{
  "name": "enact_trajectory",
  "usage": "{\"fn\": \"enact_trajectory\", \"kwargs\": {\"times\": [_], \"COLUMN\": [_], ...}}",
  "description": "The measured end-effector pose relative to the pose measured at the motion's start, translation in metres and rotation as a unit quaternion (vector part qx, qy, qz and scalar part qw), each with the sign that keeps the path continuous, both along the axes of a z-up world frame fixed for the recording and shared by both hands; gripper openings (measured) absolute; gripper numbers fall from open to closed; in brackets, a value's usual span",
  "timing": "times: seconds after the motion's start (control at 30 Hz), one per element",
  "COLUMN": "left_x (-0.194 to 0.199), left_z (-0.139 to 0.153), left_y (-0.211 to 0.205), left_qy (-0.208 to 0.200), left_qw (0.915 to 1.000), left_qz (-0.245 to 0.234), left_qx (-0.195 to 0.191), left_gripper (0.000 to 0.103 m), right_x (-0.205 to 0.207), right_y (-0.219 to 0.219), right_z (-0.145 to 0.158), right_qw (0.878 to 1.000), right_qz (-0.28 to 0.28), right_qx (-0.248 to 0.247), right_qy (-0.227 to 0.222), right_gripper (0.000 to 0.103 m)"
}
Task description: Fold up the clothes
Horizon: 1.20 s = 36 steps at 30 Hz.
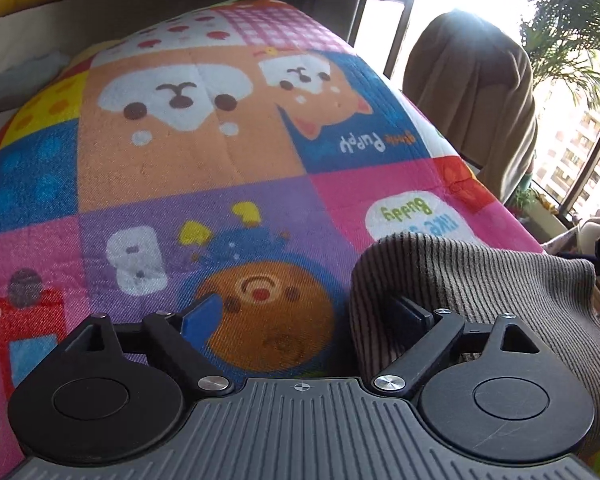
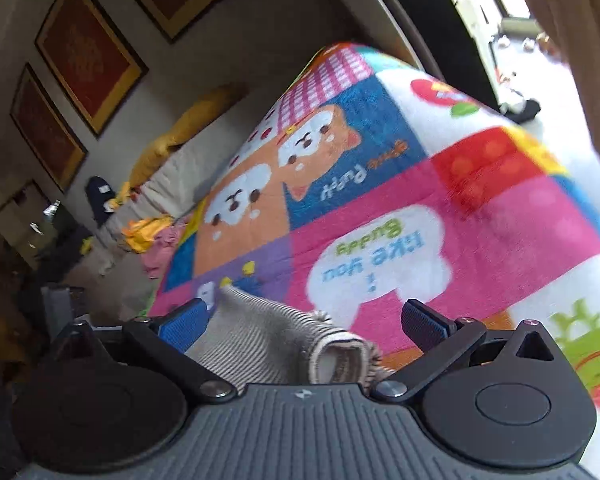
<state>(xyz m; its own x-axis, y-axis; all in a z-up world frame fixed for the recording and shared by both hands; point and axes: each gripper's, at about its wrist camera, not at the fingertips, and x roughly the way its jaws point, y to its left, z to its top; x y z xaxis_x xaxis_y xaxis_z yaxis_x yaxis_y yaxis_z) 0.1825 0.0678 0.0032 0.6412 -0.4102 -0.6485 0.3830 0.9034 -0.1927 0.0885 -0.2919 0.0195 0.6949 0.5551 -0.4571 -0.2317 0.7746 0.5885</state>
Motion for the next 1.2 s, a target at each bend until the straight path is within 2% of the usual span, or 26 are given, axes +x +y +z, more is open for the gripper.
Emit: {"fn": "enact_trajectory", "kwargs": {"times": [0.07, 0.13, 0.2, 0.3, 0.37, 0.47, 0.57, 0.67, 0.77, 0.83, 0.9, 1.03, 1.1, 1.2], "left_x": [-0.013, -0.027, -0.049, -0.081, -0.096, -0.112, -0.116, -0.113, -0.117, -0.120, -0.121, -0.118, -0.115, -0.107], "left_z": [0.013, 0.026, 0.035, 0.039, 0.033, 0.021, 0.013, 0.013, 0.017, 0.018, 0.014, 0.001, -0.003, 0.002], "left_y": [0.008, 0.016, 0.034, 0.060, 0.067, 0.061, 0.056, 0.056, 0.059, 0.061, 0.063, 0.058, 0.049, 0.034], "left_qy": [-0.007, -0.013, 0.006, 0.047, 0.068, 0.077, 0.080, 0.075, 0.063, 0.063, 0.078, 0.120, 0.128, 0.114], "left_qw": [0.9999, 0.9995, 0.9979, 0.9911, 0.9872, 0.9873, 0.9886, 0.9894, 0.9912, 0.9912, 0.9879, 0.9758, 0.9727, 0.9774], "left_qz": [0.012, 0.024, 0.026, 0.023, 0.006, -0.019, -0.018, -0.008, -0.003, -0.001, -0.003, -0.010, -0.015, -0.014], "left_qx": [-0.008, -0.018, -0.059, -0.123, -0.144, -0.138, -0.126, -0.124, -0.117, -0.117, -0.134, -0.183, -0.193, -0.177], "left_gripper": [0.092, 0.093, 0.094, 0.095, 0.095, 0.095, 0.095, 0.096, 0.096, 0.096, 0.096, 0.097, 0.097, 0.097], "right_x": [0.008, 0.003, -0.004, -0.012, -0.020, -0.041, -0.070, -0.103, -0.128, -0.136, -0.132, -0.103, -0.091, -0.084], "right_y": [0.014, 0.025, 0.028, 0.030, 0.037, 0.051, 0.070, 0.082, 0.072, 0.054, 0.034, 0.003, 0.009, 0.041], "right_z": [-0.017, -0.026, -0.025, -0.023, -0.020, -0.013, -0.006, 0.002, 0.015, 0.028, 0.039, 0.039, 0.025, -0.002], "right_qw": [0.999, 0.999, 0.999, 0.999, 0.999, 0.996, 0.991, 0.979, 0.971, 0.974, 0.982, 0.997, 0.998, 0.996], "right_qz": [0.000, -0.002, 0.010, 0.020, 0.023, 0.036, 0.078, 0.149, 0.182, 0.167, 0.133, 0.044, 0.047, 0.088], "right_qx": [-0.020, -0.037, -0.036, -0.036, -0.048, -0.076, -0.103, -0.127, -0.142, -0.132, -0.103, -0.012, 0.011, -0.004], "right_qy": [0.029, 0.022, 0.016, 0.009, 0.003, -0.012, -0.030, -0.048, -0.064, -0.076, -0.086, -0.063, -0.043, -0.011], "right_gripper": [0.103, 0.103, 0.103, 0.103, 0.103, 0.103, 0.103, 0.103, 0.103, 0.103, 0.103, 0.103, 0.103, 0.103]}}
